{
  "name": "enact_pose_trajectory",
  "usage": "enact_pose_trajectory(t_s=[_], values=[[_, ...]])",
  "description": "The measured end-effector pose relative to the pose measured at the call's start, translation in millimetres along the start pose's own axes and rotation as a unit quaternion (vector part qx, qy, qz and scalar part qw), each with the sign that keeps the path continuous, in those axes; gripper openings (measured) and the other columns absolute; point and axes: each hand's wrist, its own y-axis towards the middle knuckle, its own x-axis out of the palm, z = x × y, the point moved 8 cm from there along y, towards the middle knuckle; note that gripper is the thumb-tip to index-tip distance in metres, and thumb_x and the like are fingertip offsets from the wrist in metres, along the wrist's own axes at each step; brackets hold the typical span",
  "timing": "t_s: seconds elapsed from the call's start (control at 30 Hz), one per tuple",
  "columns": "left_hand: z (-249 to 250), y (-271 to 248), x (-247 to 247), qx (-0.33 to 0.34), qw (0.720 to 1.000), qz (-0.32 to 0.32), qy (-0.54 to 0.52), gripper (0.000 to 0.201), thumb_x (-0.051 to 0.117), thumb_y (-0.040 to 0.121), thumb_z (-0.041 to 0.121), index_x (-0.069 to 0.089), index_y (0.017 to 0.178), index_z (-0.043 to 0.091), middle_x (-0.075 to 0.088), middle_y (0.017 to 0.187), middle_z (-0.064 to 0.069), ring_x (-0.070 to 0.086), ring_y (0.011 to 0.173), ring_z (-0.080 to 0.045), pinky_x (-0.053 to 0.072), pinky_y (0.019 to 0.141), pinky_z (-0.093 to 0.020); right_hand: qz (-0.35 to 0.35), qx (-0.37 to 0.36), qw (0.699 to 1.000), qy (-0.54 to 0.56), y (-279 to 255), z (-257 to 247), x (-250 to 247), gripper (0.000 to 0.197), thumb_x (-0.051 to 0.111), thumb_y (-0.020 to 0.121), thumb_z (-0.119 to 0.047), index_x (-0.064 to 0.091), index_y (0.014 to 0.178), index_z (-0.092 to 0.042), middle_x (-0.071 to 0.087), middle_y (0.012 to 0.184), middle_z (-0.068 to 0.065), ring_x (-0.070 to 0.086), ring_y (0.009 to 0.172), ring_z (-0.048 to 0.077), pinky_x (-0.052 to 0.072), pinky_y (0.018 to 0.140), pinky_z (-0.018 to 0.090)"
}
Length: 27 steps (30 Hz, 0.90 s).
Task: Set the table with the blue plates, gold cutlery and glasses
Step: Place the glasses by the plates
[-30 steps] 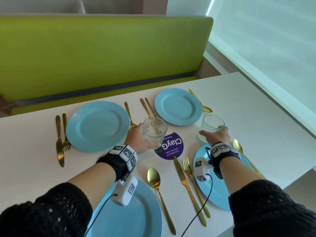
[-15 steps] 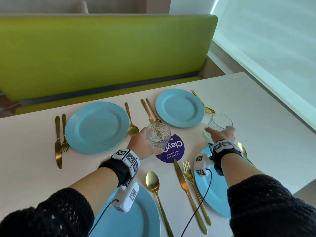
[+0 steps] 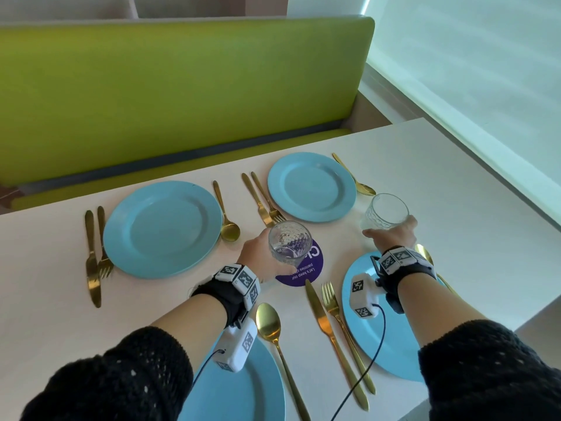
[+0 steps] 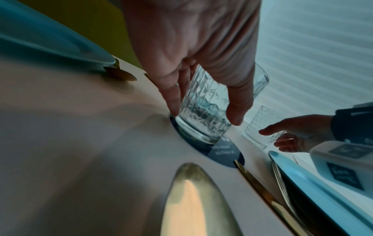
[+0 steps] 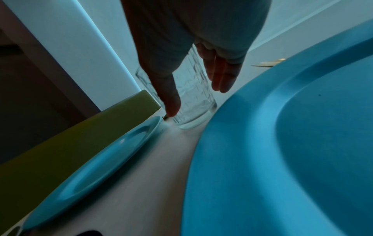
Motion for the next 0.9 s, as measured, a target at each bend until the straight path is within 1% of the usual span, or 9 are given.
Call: enact_pose_trajectory(t_s=[0.27,0.47,0.53,0.6,0.63,0.7,0.73,0.8,0.9], values=[[11,3,12,-0.005,0.999,-0.012,-0.031,0.098,0.089,0.056,0.026,0.038,0.139,0.020,0.058,0.132,-0.003,0.055,0.120,-0.022,0.046,0.099,-0.028,0.013,-0.023,0.999,0.019,-3,7,-11,0.104,0.077,0.071,-0.007,0.009,0.150,-0.013,0.033,0.149,0.014,0.034,0.137,0.031,0.034,0.110,0.039],[10,-13,1,-0.021,0.999,-0.028,-0.027,0.115,0.090,0.053,0.033,0.025,0.145,0.011,0.042,0.145,-0.007,0.042,0.131,-0.024,0.039,0.104,-0.035,0.020,-0.027,0.999,-0.008,-29,18,-27,0.103,0.077,0.072,-0.011,0.010,0.149,-0.012,0.027,0.151,0.016,0.029,0.139,0.031,0.030,0.112,0.040],[4,-25,-12,-0.025,0.999,-0.013,-0.026,0.095,0.089,0.056,0.033,0.038,0.132,0.007,0.050,0.131,-0.007,0.048,0.116,-0.021,0.042,0.092,-0.030,0.023,-0.027,0.999,-0.019,-44,21,-31,0.101,0.077,0.073,-0.012,0.011,0.149,-0.011,0.027,0.150,0.017,0.029,0.139,0.031,0.029,0.112,0.039],[-2,-40,-29,-0.021,0.999,0.011,-0.034,0.062,0.085,0.064,0.026,0.049,0.110,0.006,0.052,0.106,-0.004,0.045,0.103,-0.017,0.040,0.078,-0.023,0.017,-0.030,0.999,-0.036,-65,21,-31,0.096,0.076,0.075,-0.012,0.014,0.149,-0.009,0.028,0.149,0.018,0.028,0.139,0.031,0.028,0.112,0.039],[-6,-51,-39,-0.021,0.998,0.017,-0.048,0.058,0.084,0.067,0.023,0.050,0.111,0.006,0.053,0.108,-0.005,0.045,0.108,-0.018,0.040,0.082,-0.023,0.013,-0.030,0.999,-0.043,-78,20,-30,0.094,0.075,0.076,-0.012,0.015,0.148,-0.009,0.029,0.149,0.018,0.028,0.139,0.031,0.029,0.112,0.039],[-26,-72,-58,-0.034,0.994,0.035,-0.095,0.094,0.085,0.065,0.026,0.033,0.139,0.004,0.043,0.141,-0.008,0.038,0.133,-0.022,0.034,0.107,-0.030,0.003,-0.026,0.998,-0.051,-109,18,-26,0.090,0.073,0.077,-0.011,0.017,0.147,-0.008,0.031,0.147,0.018,0.032,0.137,0.032,0.032,0.111,0.041],[-36,-84,-67,-0.036,0.992,0.044,-0.114,0.108,0.086,0.063,0.028,0.021,0.146,0.005,0.034,0.150,-0.011,0.033,0.139,-0.023,0.030,0.114,-0.034,0.001,-0.027,0.998,-0.054,-127,17,-23,0.088,0.072,0.078,-0.011,0.018,0.147,-0.008,0.033,0.146,0.018,0.034,0.136,0.033,0.034,0.110,0.041],[-53,-112,-84,-0.027,0.988,0.049,-0.144,0.114,0.087,0.062,0.029,0.016,0.148,0.005,0.032,0.152,-0.014,0.034,0.140,-0.025,0.030,0.115,-0.038,0.002,-0.041,0.998,-0.055,-169,12,-14,0.084,0.069,0.078,-0.010,0.019,0.146,-0.007,0.037,0.141,0.021,0.039,0.131,0.034,0.036,0.107,0.039],[-84,-158,-115,-0.012,0.986,0.059,-0.156,0.105,0.085,0.066,0.027,0.022,0.147,0.006,0.037,0.148,-0.014,0.041,0.135,-0.027,0.034,0.112,-0.039,0.004,-0.098,0.994,-0.054,-242,-3,10,0.076,0.066,0.080,-0.010,0.025,0.144,-0.008,0.040,0.138,0.021,0.040,0.129,0.034,0.035,0.106,0.035]])
